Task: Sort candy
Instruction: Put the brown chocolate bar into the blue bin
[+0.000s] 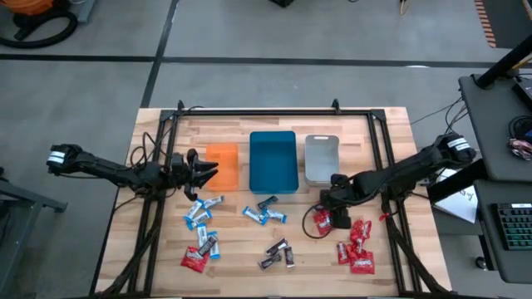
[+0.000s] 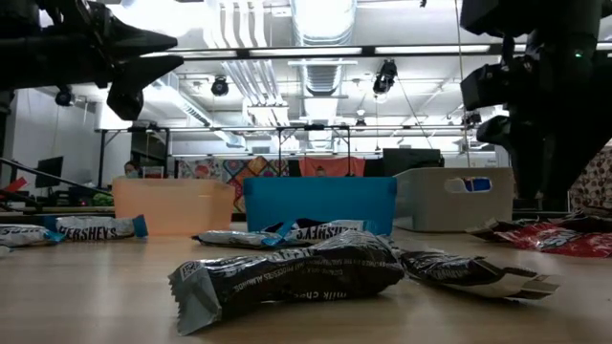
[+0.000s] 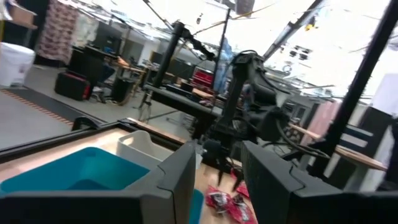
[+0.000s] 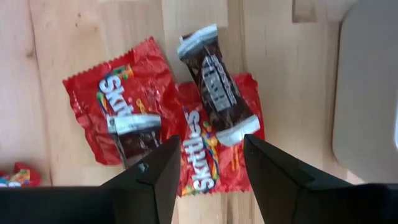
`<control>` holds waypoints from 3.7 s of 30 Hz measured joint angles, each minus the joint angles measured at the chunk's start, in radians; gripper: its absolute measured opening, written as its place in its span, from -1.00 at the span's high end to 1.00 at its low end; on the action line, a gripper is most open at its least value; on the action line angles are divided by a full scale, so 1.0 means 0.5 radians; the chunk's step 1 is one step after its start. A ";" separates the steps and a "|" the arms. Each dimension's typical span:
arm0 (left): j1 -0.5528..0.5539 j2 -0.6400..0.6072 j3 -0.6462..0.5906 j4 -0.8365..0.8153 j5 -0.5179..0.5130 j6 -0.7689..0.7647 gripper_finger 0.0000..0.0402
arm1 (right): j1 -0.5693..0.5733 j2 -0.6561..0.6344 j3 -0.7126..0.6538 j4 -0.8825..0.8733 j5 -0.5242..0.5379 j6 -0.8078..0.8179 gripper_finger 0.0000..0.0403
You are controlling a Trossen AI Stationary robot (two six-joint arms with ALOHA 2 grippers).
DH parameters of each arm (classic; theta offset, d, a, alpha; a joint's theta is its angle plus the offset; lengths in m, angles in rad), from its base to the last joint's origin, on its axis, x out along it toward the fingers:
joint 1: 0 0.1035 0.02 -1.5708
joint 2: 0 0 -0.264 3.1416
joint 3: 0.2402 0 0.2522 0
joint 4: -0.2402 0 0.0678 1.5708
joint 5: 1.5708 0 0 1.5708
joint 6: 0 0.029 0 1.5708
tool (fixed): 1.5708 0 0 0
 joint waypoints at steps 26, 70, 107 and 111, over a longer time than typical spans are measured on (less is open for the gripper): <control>0.000 0.001 0.000 -0.008 -0.014 0.000 0.43 | 0.000 0.568 0.310 -0.023 0.183 -0.079 0.23; 0.000 0.001 0.000 -0.001 -0.014 -0.001 0.43 | -0.006 0.318 0.683 0.303 0.209 -0.362 0.89; 0.001 0.001 0.000 0.000 -0.012 -0.031 0.43 | -0.789 0.345 0.080 2.069 0.681 -0.289 0.89; 0.000 0.001 0.000 0.000 -0.012 -0.032 0.43 | -0.789 0.345 0.080 2.069 0.681 -0.311 0.89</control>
